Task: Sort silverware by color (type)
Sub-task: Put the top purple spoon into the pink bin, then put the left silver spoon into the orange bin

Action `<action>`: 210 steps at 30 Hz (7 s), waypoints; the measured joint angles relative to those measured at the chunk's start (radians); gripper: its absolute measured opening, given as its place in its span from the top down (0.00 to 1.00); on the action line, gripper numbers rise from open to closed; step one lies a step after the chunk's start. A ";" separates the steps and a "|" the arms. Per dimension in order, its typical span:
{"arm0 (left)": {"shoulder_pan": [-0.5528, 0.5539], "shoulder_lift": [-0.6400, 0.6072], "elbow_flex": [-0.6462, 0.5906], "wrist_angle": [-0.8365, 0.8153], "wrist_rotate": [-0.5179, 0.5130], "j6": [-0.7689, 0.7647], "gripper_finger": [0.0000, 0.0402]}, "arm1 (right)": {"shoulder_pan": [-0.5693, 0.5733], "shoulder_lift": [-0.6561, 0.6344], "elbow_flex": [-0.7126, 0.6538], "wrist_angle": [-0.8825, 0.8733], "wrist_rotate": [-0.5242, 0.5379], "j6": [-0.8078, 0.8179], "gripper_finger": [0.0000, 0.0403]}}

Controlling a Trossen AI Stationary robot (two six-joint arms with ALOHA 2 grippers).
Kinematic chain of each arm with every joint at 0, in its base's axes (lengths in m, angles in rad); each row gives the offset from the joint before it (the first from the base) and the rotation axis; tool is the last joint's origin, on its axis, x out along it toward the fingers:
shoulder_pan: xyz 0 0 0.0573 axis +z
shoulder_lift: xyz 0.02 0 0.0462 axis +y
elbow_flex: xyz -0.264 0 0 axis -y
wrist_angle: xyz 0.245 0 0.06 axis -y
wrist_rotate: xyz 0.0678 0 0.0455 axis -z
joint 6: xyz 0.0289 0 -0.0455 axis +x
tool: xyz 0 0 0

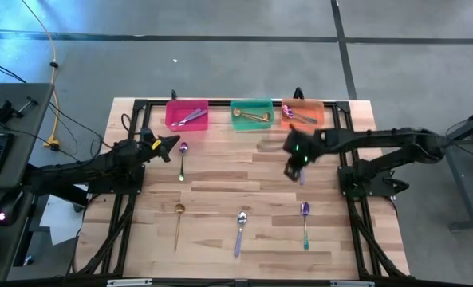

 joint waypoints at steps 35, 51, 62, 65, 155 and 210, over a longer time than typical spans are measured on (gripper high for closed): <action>0.000 0.239 0.000 0.001 0.040 -0.090 1.00 | -0.279 0.085 -0.318 0.141 0.075 0.626 0.71; -0.001 0.240 0.000 0.051 0.139 -0.214 1.00 | -0.285 0.046 -0.349 0.358 0.009 0.373 0.97; -0.001 0.245 0.001 0.262 0.147 -0.293 0.95 | -0.283 0.018 -0.346 0.876 -0.146 0.344 1.00; -0.008 0.262 0.008 0.347 0.158 -0.306 0.90 | -0.282 0.017 -0.346 1.060 -0.168 0.347 0.99; 0.113 1.196 0.860 -0.648 0.382 0.835 1.00 | -0.172 -0.374 -0.027 0.396 0.047 0.031 1.00; 0.503 0.932 0.875 -0.643 0.521 0.489 0.99 | -0.172 -0.360 -0.027 0.430 0.111 -0.031 1.00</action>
